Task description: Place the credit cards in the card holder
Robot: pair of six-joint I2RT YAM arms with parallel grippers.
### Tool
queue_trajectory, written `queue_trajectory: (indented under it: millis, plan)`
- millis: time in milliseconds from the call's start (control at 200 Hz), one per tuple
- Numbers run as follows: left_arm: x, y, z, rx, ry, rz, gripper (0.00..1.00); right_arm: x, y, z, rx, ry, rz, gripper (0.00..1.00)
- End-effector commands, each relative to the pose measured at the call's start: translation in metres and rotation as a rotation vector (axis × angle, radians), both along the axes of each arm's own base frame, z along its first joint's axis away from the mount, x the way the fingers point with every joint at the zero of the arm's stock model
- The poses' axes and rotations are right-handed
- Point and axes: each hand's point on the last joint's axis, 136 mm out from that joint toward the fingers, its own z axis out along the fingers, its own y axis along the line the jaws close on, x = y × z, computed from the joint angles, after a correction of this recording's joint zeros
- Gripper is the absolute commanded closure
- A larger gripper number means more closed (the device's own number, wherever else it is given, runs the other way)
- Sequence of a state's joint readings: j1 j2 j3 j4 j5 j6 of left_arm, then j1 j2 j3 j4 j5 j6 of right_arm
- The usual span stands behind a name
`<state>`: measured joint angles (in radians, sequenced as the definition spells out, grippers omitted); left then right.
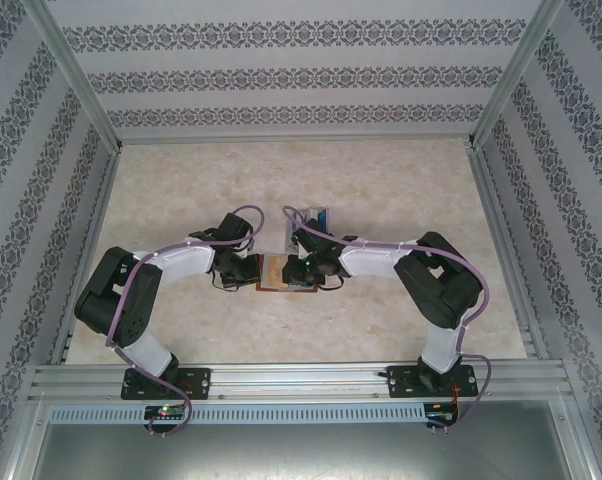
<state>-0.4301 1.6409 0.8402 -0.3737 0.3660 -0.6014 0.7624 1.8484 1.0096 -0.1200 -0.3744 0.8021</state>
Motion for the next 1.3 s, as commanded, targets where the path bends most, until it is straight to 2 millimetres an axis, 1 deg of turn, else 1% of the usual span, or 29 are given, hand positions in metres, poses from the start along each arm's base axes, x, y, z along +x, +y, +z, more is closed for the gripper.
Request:
queue_trajectory:
  millis: [0,80,190,360,390,500,694,734,789,834,924,1009,1089,1209,1294]
  plan:
    - [-0.004,0.011,-0.025,0.072,0.017,-0.006,0.96,-0.007,0.006,-0.008,-0.023,0.032,0.014,0.83]
    - [-0.005,0.010,-0.023,0.068,0.021,-0.010,0.96,-0.007,0.008,-0.007,-0.012,0.035,-0.003,0.82]
    - [-0.005,0.010,-0.024,0.060,0.009,-0.001,0.96,-0.006,0.011,0.000,0.004,0.023,0.001,0.79]
    - [-0.006,0.010,-0.024,0.054,0.011,-0.003,0.96,-0.005,0.010,0.011,0.013,-0.007,0.011,0.77]
    - [-0.006,0.010,-0.025,0.054,0.009,-0.002,0.96,-0.005,0.008,0.012,0.006,-0.015,0.013,0.76]
    - [-0.008,0.009,-0.024,0.052,0.020,-0.009,0.96,-0.005,0.001,0.012,-0.024,-0.029,0.002,0.72]
    - [-0.010,0.011,-0.025,0.055,0.024,-0.008,0.96,-0.002,-0.007,0.010,-0.060,-0.050,-0.017,0.71]
    - [-0.010,0.011,-0.025,0.054,0.026,-0.009,0.96,-0.001,-0.008,0.009,-0.065,-0.053,-0.022,0.71]
    - [-0.011,0.010,-0.026,0.048,0.022,-0.004,0.96,0.000,-0.007,0.009,-0.067,-0.055,-0.022,0.67]
    - [-0.011,0.010,-0.027,0.046,0.022,-0.004,0.96,0.002,-0.006,0.007,-0.075,-0.058,-0.023,0.67]
    - [-0.011,0.008,-0.027,0.042,0.032,-0.010,0.96,0.004,0.000,0.006,-0.064,-0.061,-0.016,0.69]
    - [-0.010,0.007,-0.026,0.029,0.027,-0.005,0.96,0.004,0.012,0.009,-0.045,-0.065,0.007,0.75]
    - [-0.010,0.006,-0.026,0.030,0.028,-0.009,0.97,0.004,0.021,0.011,-0.048,-0.075,0.030,0.78]
    - [-0.010,0.006,-0.024,0.025,0.024,-0.006,0.97,0.003,0.031,0.014,-0.030,-0.078,0.050,0.78]
    - [-0.009,0.006,-0.024,0.026,0.021,-0.008,0.97,0.001,0.030,0.016,-0.041,-0.083,0.062,0.78]
